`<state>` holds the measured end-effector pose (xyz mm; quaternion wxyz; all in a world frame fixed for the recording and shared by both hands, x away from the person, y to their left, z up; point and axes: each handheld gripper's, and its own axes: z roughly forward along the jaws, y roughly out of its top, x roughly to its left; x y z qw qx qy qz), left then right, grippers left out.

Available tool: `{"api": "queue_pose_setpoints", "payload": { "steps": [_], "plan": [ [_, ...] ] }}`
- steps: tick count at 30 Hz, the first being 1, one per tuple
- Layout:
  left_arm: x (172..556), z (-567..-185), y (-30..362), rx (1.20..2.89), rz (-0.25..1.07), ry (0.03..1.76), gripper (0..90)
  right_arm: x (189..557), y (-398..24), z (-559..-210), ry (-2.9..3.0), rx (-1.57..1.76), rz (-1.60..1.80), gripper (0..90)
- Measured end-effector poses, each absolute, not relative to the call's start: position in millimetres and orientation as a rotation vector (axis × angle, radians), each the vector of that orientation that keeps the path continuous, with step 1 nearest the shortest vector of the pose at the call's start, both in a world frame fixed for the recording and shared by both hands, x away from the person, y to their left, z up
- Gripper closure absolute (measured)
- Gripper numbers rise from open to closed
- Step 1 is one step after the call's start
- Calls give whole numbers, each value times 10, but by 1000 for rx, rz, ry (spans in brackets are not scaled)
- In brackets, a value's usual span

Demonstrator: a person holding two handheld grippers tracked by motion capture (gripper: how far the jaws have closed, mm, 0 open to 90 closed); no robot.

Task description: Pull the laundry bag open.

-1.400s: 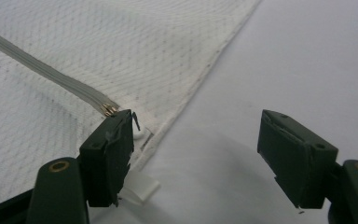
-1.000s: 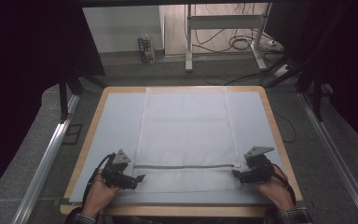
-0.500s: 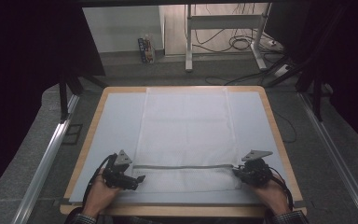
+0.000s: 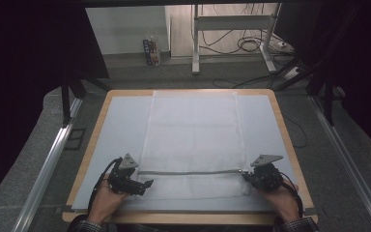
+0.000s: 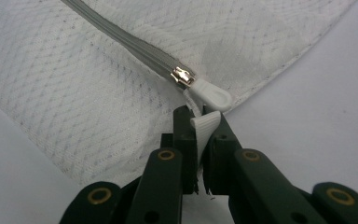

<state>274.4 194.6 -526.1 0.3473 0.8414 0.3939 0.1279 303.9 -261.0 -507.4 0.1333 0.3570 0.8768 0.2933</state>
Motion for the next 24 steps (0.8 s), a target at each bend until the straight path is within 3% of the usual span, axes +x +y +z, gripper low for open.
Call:
{"api": "queue_pose_setpoints", "payload": {
  "steps": [13,24],
  "plan": [
    [2901,-5139,1558,2161,269,932,88,2982,-2579,-5015,2498,927,839,844],
    [3195,-5000,950,2146,163,808,60,2964,-2561,-5005,2501,909,824,839]
  ]
}}
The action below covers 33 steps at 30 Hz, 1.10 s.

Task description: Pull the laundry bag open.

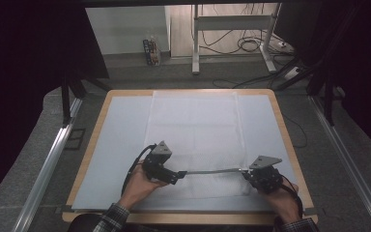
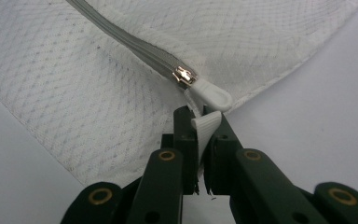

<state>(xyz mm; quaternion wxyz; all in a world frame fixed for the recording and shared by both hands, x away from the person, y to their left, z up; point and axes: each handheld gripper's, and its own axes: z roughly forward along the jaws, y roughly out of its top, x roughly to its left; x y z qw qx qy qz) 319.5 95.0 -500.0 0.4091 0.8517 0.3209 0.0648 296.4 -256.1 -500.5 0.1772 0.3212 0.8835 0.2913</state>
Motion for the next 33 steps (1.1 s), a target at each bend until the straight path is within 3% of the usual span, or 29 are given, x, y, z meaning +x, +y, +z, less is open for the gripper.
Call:
{"api": "queue_pose_setpoints", "payload": {
  "steps": [17,33],
  "plan": [
    [3546,-4873,-266,2197,141,586,78,2970,-2586,-4993,2501,929,869,837],
    [3701,-4964,-848,2249,127,520,78,2975,-2608,-4993,2509,930,887,831]
  ]
}}
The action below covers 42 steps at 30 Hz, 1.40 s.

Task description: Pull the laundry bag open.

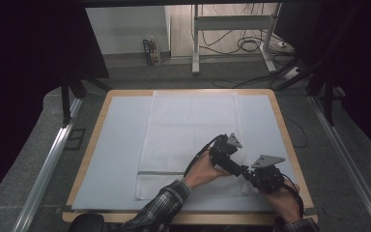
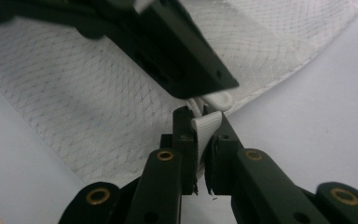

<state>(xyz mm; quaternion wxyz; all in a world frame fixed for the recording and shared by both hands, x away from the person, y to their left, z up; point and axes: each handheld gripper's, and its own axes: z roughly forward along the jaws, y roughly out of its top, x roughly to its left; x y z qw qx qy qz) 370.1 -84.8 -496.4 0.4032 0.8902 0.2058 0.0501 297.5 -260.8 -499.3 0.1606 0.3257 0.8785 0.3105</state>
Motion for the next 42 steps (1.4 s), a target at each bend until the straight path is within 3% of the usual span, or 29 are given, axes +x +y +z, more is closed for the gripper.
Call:
{"api": "queue_pose_setpoints", "payload": {
  "steps": [8,12,19,22,29,34,42],
  "plan": [
    [3750,-4962,-690,2253,232,596,102,2975,-2607,-4993,2506,938,875,832],
    [3770,-4936,-568,2242,207,604,111,2977,-2608,-4994,2503,941,870,832],
    [3721,-4857,-370,2197,102,556,280,2970,-2604,-4986,2494,917,862,831],
    [3691,-4855,-346,2173,27,534,445,2953,-2588,-4982,2485,883,845,832],
    [3650,-4874,-437,2190,-89,481,649,2929,-2580,-4967,2465,834,836,833],
    [3651,-4910,-471,2188,-163,473,737,2927,-2581,-4966,2463,824,832,832],
    [3652,-4942,-488,2193,-238,461,802,2924,-2580,-4964,2458,818,832,831]
  ]
}}
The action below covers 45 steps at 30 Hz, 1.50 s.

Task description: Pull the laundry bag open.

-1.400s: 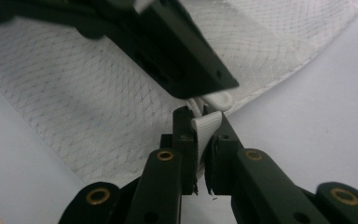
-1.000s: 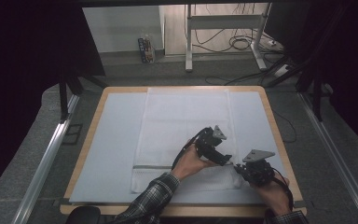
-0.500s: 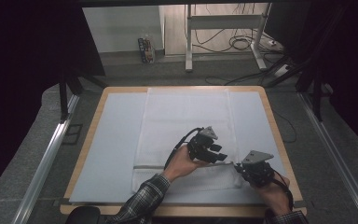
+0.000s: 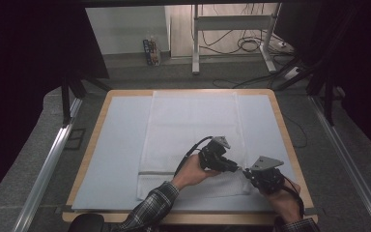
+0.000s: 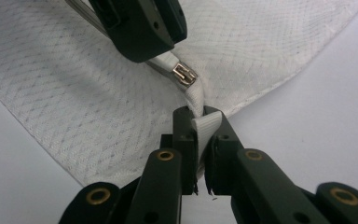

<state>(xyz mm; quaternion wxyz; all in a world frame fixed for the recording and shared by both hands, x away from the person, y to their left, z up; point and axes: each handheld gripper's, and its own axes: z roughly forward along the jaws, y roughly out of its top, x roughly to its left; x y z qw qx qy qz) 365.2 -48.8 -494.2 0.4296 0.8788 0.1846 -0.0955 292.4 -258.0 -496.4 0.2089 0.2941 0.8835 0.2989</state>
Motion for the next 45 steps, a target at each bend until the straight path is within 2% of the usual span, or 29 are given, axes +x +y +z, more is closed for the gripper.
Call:
{"api": "queue_pose_setpoints", "payload": {
  "steps": [11,21,25,26,27,28,29,33,38,39,40,41,44,45],
  "plan": [
    [3626,-4989,-540,2243,-240,463,803,2912,-2570,-4956,2450,796,822,830],
    [3645,-4981,-514,2215,-282,503,851,2921,-2576,-4960,2459,820,841,818],
    [3633,-4976,-490,2231,-245,473,855,2929,-2597,-4952,2451,837,866,736],
    [3627,-4972,-481,2241,-238,456,858,2943,-2608,-4951,2441,848,869,655],
    [3621,-4970,-480,2245,-232,451,861,2949,-2612,-4952,2437,850,870,615],
    [3621,-4970,-480,2245,-232,451,863,2949,-2612,-4952,2437,850,870,615],
    [3605,-4976,-486,2228,-238,459,864,2971,-2609,-4962,2440,856,866,537],
    [3608,-4979,-482,2235,-244,443,870,3006,-2570,-4976,2445,816,850,503],
    [3627,-4982,-477,2218,-275,445,871,3056,-2530,-4987,2472,760,845,539],
    [3631,-4983,-476,2214,-283,445,871,3066,-2524,-4988,2482,750,847,566],
    [3635,-4981,-475,2208,-291,453,871,3079,-2513,-4987,2494,736,853,652],
    [3639,-4981,-474,2199,-297,458,871,3079,-2513,-4987,2494,736,853,652],
    [3647,-4972,-453,2164,-322,482,870,3057,-2496,-4961,2499,721,853,807],
    [3647,-4972,-453,2164,-322,482,870,3057,-2496,-4961,2499,721,853,807]
  ]
}}
